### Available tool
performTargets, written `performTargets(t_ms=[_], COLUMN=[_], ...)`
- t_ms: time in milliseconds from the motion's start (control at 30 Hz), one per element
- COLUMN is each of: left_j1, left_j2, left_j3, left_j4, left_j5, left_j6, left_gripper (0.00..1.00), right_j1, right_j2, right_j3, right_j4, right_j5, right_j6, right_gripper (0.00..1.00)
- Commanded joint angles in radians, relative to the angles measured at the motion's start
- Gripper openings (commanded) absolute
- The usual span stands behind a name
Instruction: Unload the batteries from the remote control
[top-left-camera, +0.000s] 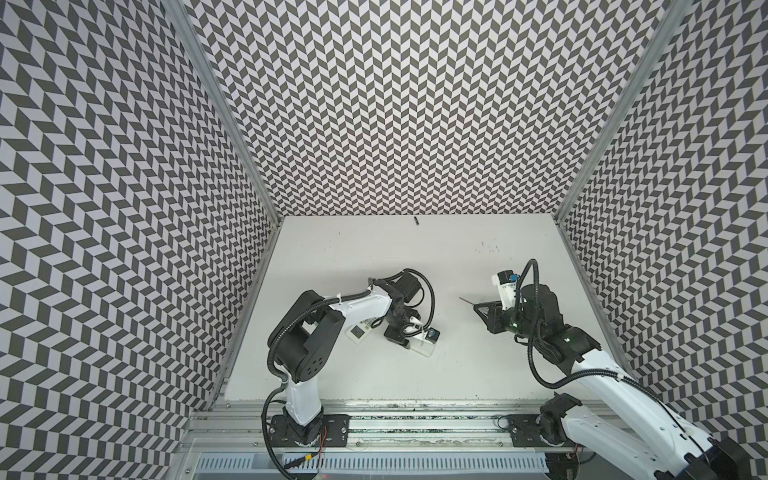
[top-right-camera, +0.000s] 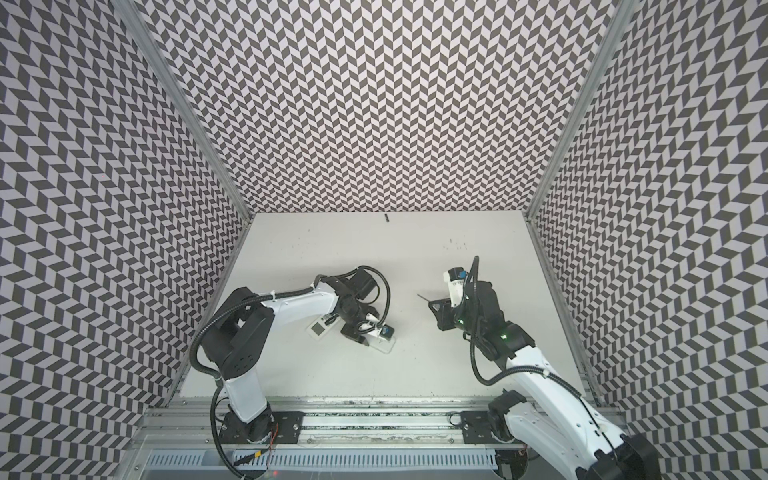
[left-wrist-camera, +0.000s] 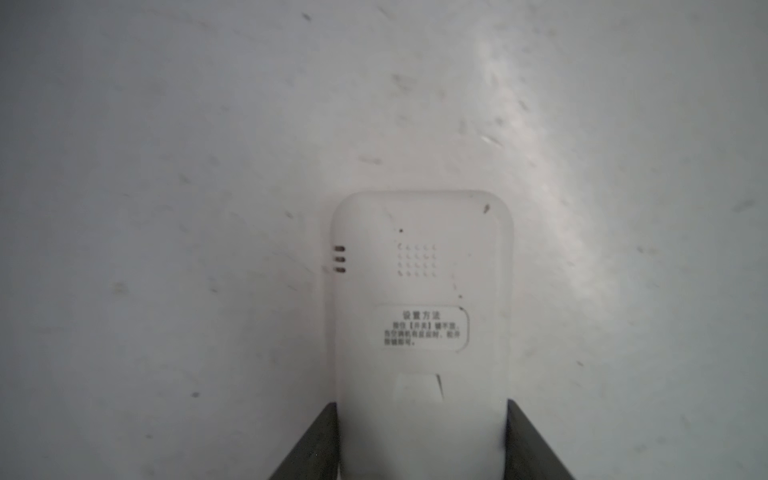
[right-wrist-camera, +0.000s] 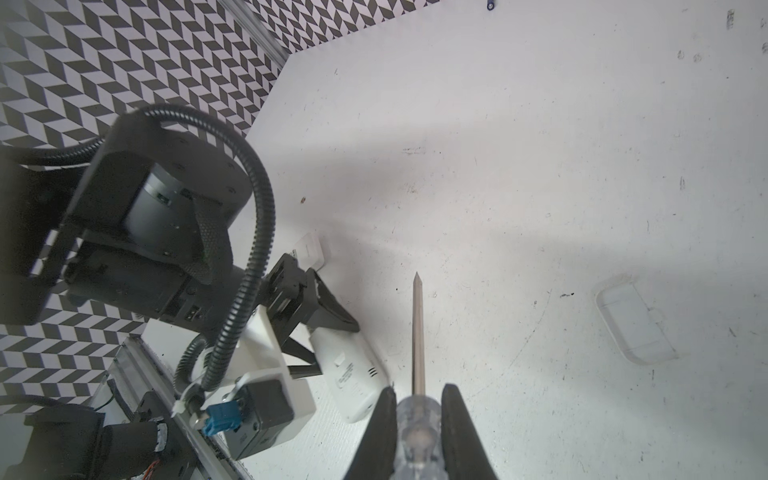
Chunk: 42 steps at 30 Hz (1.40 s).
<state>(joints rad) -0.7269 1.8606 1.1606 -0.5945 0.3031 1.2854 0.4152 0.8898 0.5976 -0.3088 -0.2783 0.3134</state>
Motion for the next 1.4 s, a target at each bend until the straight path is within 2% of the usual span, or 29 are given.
performTargets(t_ms=[0, 133, 333, 500, 533, 667, 800, 900, 1033, 1367], left_j1=[-0.017, -0.016, -0.016, 0.044, 0.062, 0.142, 0.191, 0.218, 0.218, 0.182], left_j2=[0.050, 0.068, 0.020, -0.037, -0.043, -0.042, -0.014, 0.004, 0.023, 0.102], left_j3=[0.045, 0.097, 0.053, 0.026, 0.026, 0.025, 0.068, 0.080, 0.084, 0.141], left_j4=[0.279, 0.298, 0.280, 0.234, 0.225, 0.181, 0.042, -0.004, -0.004, 0.033], left_j5=[-0.023, 0.008, 0.018, 0.056, 0.068, 0.135, 0.187, 0.204, 0.187, 0.208], left_j6=[-0.200, -0.319, -0.311, -0.283, -0.275, -0.221, -0.128, -0.078, -0.051, -0.056], left_gripper=[0.59, 0.65, 0.79, 0.88, 0.99, 1.00, 1.00, 1.00, 1.00, 0.99], right_j1=[-0.007, -0.010, -0.012, -0.012, -0.013, -0.012, -0.011, -0.008, 0.006, 0.053], right_j2=[-0.012, -0.005, 0.043, 0.089, 0.099, 0.169, 0.280, 0.357, 0.422, 0.554], right_j3=[0.011, 0.003, 0.045, 0.073, 0.077, 0.076, 0.128, 0.154, 0.183, 0.184], right_j4=[0.011, -0.002, -0.048, -0.072, -0.073, -0.002, 0.002, 0.004, 0.009, 0.167], right_j5=[-0.026, -0.019, -0.046, -0.062, -0.075, -0.189, -0.300, -0.333, -0.344, -0.398], right_j6=[-0.009, 0.009, 0.018, 0.023, 0.027, 0.058, 0.106, 0.126, 0.164, 0.307], right_gripper=[0.00, 0.00, 0.00, 0.00, 0.00, 0.00, 0.00, 0.00, 0.00, 0.00])
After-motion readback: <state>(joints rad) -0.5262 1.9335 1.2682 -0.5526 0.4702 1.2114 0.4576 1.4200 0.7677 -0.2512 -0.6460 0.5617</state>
